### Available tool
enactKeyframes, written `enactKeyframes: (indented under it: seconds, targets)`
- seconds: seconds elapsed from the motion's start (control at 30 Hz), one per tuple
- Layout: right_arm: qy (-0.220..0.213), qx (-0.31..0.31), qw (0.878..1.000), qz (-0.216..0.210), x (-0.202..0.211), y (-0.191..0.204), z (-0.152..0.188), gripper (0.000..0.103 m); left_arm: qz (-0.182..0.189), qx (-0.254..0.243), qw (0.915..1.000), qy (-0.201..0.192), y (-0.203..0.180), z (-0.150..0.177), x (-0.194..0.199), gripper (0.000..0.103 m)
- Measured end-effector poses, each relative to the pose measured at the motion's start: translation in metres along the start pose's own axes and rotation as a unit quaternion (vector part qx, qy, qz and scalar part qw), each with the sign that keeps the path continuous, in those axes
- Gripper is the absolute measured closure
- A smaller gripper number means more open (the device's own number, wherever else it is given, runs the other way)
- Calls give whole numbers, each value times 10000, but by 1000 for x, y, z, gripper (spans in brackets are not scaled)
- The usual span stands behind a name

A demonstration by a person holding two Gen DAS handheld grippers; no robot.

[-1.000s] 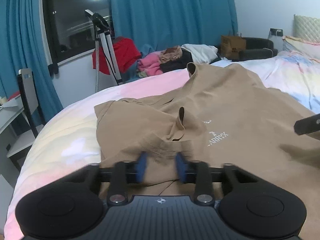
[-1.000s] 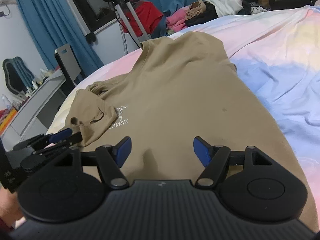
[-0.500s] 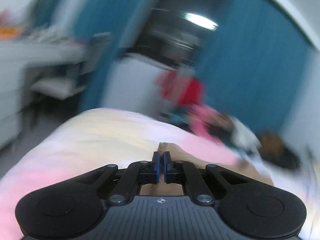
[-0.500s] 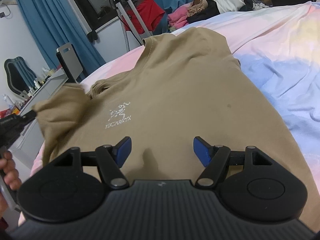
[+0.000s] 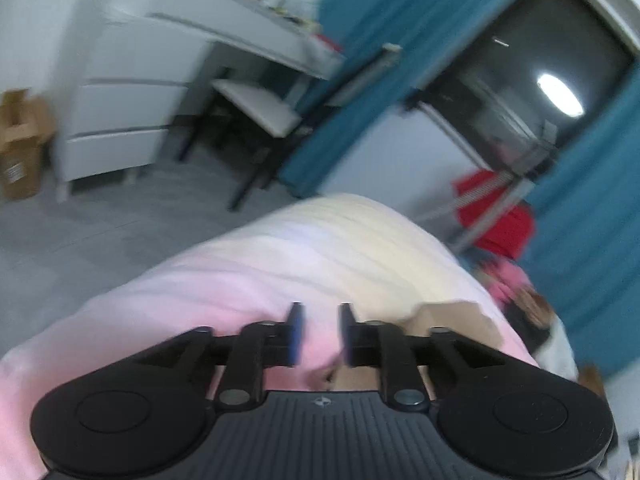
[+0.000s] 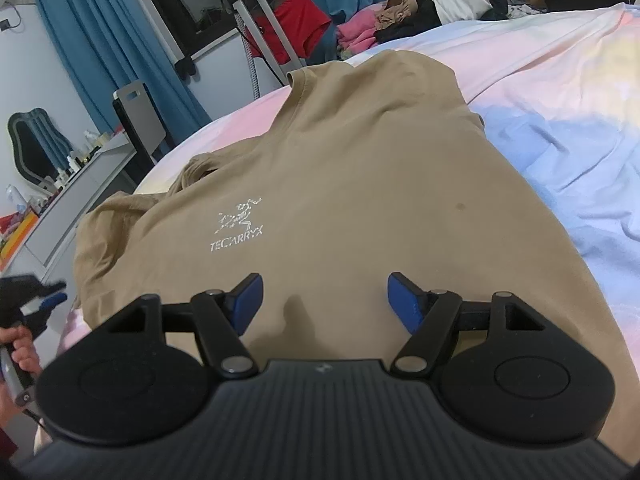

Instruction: Fold clothes

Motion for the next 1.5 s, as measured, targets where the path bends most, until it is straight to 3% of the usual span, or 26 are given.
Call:
enactKeyframes:
  seconds: [0.03, 0.07, 0.17, 0.23, 0.3, 0.33, 0.37, 0.43, 0.47, 0.53, 0.57, 0.63, 0.73, 0.8, 0.93, 1.03, 1.17, 1.27, 1.3, 1.37, 1.43, 1.5]
  targets:
    - [10, 3, 10000, -1, 0, 0, 1, 31, 102, -129, 9999, 53, -5, 2, -5, 41]
    - [21, 4, 10000, -4, -1, 0, 1, 31, 188, -250, 9994, 141, -12, 6, -12, 35]
    - [41, 27, 10000, 1, -2, 0, 2, 31, 408, -490, 9971, 419, -30, 23, -35, 27]
    - [53, 48, 10000, 21, -4, 0, 3, 31, 320, -581, 9968, 455, -38, 32, -50, 28]
    - [68, 53, 10000, 39, -5, -1, 5, 31, 308, -973, 9940, 396, -54, 36, -59, 56]
    - [70, 46, 10000, 46, -6, -1, 5, 31, 318, -1182, 9918, 368, -62, 39, -63, 88]
    - [66, 45, 10000, 53, -7, -1, 5, 31, 212, -1253, 9914, 318, -66, 37, -64, 97]
    - [49, 100, 9999, 107, -10, 0, 6, 31, -156, -1338, 9908, 159, -72, 32, -63, 97]
    - [42, 148, 9998, 147, -11, 0, 6, 31, -597, -1545, 9862, 21, -74, 29, -61, 97]
    - [2, 259, 9994, 214, -13, 2, 6, 31, -1560, -2064, 9657, -206, -77, 27, -64, 96]
    - [-26, 313, 9992, 240, -13, 3, 6, 31, -1798, -2221, 9580, -249, -76, 28, -65, 95]
    - [-62, 359, 9990, 267, -14, 3, 5, 31, -2029, -2292, 9519, -162, -72, 33, -69, 87]
    - [-103, 361, 9989, 277, -14, 3, 4, 31, -2267, -2381, 9443, -156, -70, 40, -64, 63]
    - [-156, 387, 9987, 287, -12, 4, 2, 32, -2186, -2581, 9409, -163, -76, 44, -50, 61]
    - [-334, 470, 9980, 277, -2, 7, -4, 32, -1918, -3086, 9315, -141, -96, 67, -2, 43]
    - [-467, 536, 9972, 246, 9, 9, -9, 32, -1656, -3418, 9250, -142, -120, 85, 37, 40]
    - [-647, 503, 9966, 63, 31, 11, -16, 32, -986, -3236, 9410, -111, -156, 116, 96, 28]
    - [-729, 227, 9971, -54, 37, -4, -32, 32, -460, -3313, 9422, -178, -184, 153, 138, 19]
    - [-740, 106, 9972, -54, 35, -14, -40, 38, -322, -3323, 9425, -146, -190, 168, 150, 18]
    - [-763, -136, 9970, -54, 31, -32, -55, 40, -44, -3341, 9425, -81, -202, 199, 174, 14]
    - [-785, -377, 9962, -54, 27, -51, -70, 50, 0, -3309, 9437, 3, -201, 214, 176, 13]
    - [-806, -618, 9948, -53, 23, -70, -86, 52, 9, -3270, 9450, 89, -197, 227, 174, 12]
Point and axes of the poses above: each gripper's, at about its wrist camera, not at the fingertips, and x roughly against the way its jaws point, y to its left, z to its underside, the point moved 7 cm from there along -x, roughly the way its jaws point, and after that the axes turned 5 degrees about y, right-handed, at the moved point
